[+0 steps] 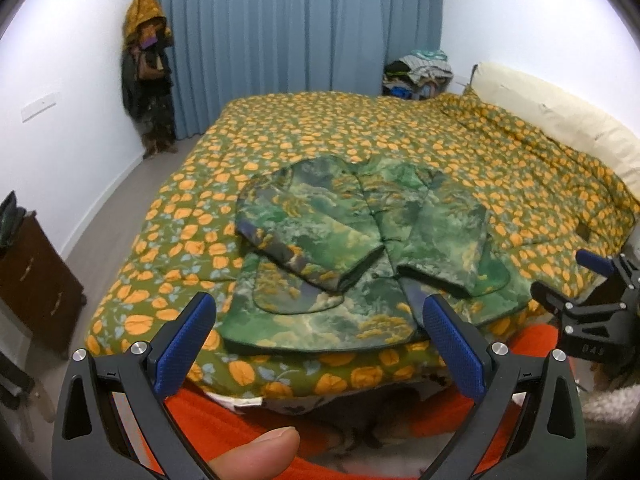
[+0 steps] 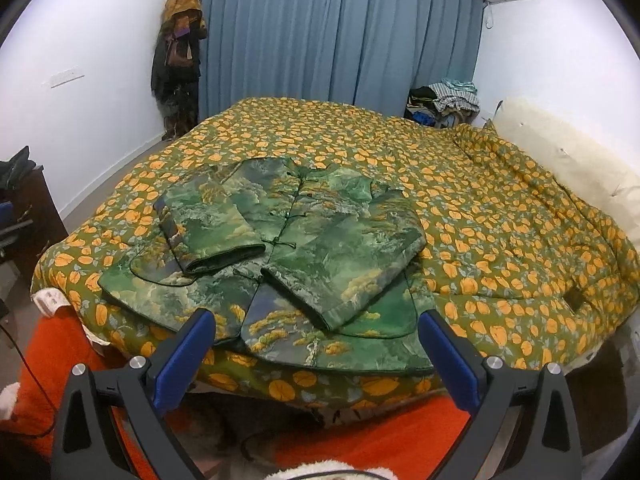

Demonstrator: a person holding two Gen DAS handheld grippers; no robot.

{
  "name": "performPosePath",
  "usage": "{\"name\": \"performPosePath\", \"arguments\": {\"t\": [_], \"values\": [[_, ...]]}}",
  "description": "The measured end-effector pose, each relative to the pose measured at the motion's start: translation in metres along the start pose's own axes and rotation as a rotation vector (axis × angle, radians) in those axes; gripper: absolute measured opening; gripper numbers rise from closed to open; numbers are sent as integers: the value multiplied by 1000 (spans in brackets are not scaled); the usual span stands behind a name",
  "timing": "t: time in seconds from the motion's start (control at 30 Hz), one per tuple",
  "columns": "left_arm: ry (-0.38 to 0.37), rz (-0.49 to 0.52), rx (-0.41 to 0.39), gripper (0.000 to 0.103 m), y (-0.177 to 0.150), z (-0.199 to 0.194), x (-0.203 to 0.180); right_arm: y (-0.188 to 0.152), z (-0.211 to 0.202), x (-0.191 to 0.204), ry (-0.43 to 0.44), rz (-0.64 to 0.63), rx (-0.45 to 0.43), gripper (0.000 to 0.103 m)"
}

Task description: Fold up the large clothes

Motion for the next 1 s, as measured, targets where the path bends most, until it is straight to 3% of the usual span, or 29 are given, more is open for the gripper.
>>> {"name": "performPosePath", "arguments": {"t": [0.23, 0.43, 0.6, 0.87, 1.0], "values": [[-54, 31, -11, 103, 9, 12, -9, -7, 7, -14, -2, 62, 34, 103], [-44, 73, 4, 103, 11, 20, -18, -4, 7, -27, -25, 108, 28, 103], [-11, 99, -4, 103, 16, 20, -18, 7, 6, -23, -48, 42, -8, 103], [7, 120, -3, 103, 19, 25, -16, 10, 5, -10, 62, 13, -49, 103], [10, 130, -12, 103, 20, 26, -17, 8, 4, -2, 41, -26, -41, 103]]}}
Point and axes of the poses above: each gripper's, at about its wrist camera, not at the fingertips, and z roughly the way its jaws point, x to its left, y to its top, the point moved 5 cm from there along z, roughly the way its jaws point, and after that the axes turned 15 degrees about -y, right-handed, at the moved point
